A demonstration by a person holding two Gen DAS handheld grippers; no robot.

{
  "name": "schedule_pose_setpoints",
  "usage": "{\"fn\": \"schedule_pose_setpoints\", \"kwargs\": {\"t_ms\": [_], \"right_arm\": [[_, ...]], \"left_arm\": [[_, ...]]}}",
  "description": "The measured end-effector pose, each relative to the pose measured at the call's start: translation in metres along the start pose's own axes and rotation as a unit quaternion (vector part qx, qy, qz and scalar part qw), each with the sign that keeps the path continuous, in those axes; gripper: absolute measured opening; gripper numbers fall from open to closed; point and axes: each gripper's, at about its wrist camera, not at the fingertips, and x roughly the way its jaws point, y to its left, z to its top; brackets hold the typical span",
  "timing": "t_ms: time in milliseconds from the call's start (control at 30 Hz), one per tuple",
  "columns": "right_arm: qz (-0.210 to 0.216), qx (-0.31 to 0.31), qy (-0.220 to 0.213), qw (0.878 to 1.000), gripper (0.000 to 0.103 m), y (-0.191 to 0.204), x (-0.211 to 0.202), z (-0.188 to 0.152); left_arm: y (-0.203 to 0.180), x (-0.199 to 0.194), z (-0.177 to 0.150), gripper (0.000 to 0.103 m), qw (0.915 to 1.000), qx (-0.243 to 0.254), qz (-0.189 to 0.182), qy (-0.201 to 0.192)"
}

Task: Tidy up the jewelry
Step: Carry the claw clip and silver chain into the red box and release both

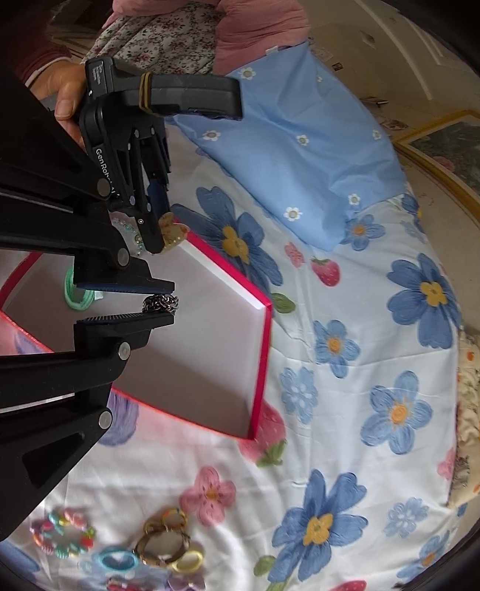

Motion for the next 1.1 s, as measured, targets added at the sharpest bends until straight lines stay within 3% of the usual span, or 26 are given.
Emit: {"fn": "schedule_pose_setpoints", "kwargs": {"t_ms": [667,1100], "right_arm": [[-0.008,0.017,0.074,0.997,0.009,-0.016,0.051,-0.028],[-0.011,0.021,0.081,0.996,0.014,-0.018,0.055,-0.03]], "left_arm": [[-0.004,0.044,0.0,0.034,0.9992,0.008,0.02,0.033],[-0.01,0.046,-0.003,0.037,0.9988,0.018,0.033,0.032]]}}
